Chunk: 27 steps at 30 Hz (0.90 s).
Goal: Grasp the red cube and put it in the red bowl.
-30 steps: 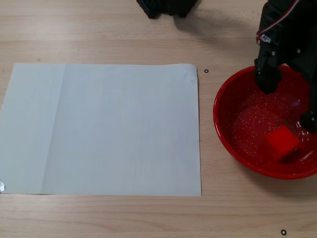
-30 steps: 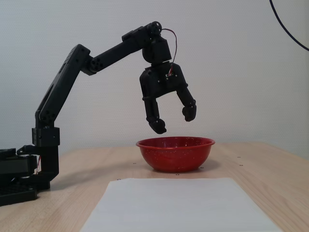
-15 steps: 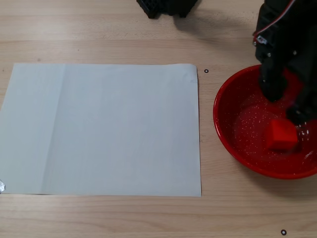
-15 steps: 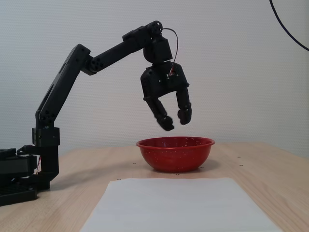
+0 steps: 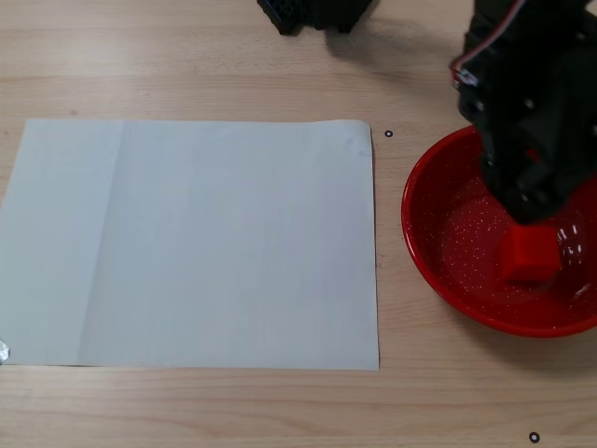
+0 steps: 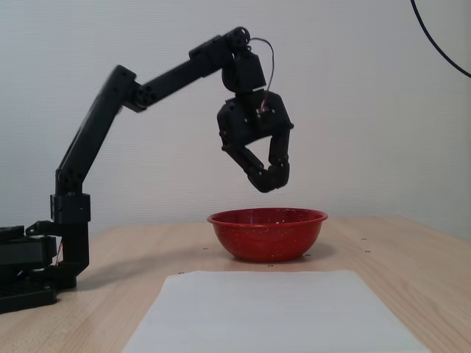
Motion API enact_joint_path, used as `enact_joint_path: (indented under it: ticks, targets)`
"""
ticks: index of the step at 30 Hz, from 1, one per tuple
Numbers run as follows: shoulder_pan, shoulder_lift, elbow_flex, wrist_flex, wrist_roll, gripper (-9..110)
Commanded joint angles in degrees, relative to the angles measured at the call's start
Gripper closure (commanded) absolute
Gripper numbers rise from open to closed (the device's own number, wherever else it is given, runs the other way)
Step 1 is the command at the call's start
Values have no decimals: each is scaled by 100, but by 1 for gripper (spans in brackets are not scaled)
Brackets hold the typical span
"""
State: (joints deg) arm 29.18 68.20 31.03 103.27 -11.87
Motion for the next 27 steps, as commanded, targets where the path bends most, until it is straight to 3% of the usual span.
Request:
enact_joint_path:
  ticks: [1,23,27]
  targets:
    - [-167,1450,70,-176,70,101]
    - [-1934,5660,5950,-3015,650,101]
    - [-2162,6768,7629,-3858,782,101]
